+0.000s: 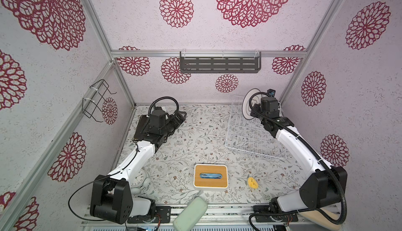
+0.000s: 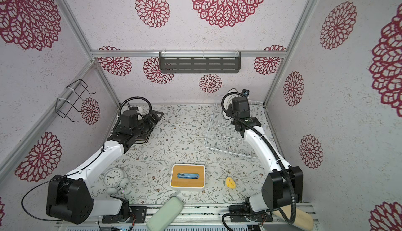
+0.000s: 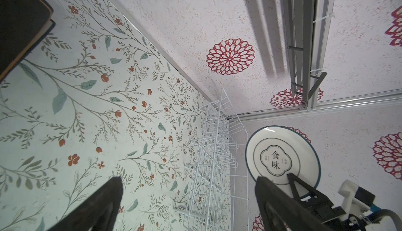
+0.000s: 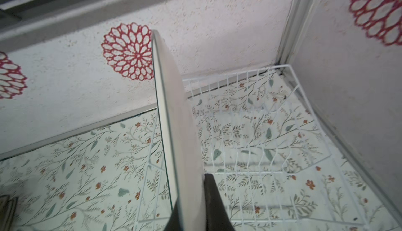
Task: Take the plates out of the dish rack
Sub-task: 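Lift the white plate out of the rack with the right gripper toward the left gripper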
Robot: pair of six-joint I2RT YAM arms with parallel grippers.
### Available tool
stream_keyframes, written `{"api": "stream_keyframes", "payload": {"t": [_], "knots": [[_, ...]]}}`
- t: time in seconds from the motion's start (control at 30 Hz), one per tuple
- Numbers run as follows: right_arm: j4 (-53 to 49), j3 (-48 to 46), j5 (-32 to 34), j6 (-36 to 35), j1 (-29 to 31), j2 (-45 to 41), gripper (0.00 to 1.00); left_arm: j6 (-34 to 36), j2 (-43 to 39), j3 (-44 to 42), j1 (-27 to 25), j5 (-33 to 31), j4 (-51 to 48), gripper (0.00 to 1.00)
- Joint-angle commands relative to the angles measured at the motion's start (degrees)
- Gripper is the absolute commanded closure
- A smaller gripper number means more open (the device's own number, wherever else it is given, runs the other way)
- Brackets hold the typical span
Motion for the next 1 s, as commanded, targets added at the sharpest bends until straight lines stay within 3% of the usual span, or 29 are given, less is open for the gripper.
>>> {"api": "stream_keyframes", "payload": {"t": [0.0,0.43,0.8,0.97], "knots": [[6.6,-1.2,-7.8,7.7,-0.9,-5.0,1.0,-3.1,1.6,-0.3,-0.6,2.2,6.3,0.0],[22.4,-15.9,-20.0,25.6,-1.6,-9.2,1.0,-6.8,7.6,2.0,-2.6,5.4,12.6,0.01],[38.9,-22.2,-32.5,39.9,-0.7,-5.1,1.0,-9.2,10.4,2.9,-4.3,6.2,17.1,0.03],[38.8,-19.8,-34.7,39.1,2.7,-1.3,1.0,-9.2,11.1,3.5,-5.2,7.0,18.0,0.05]]}}
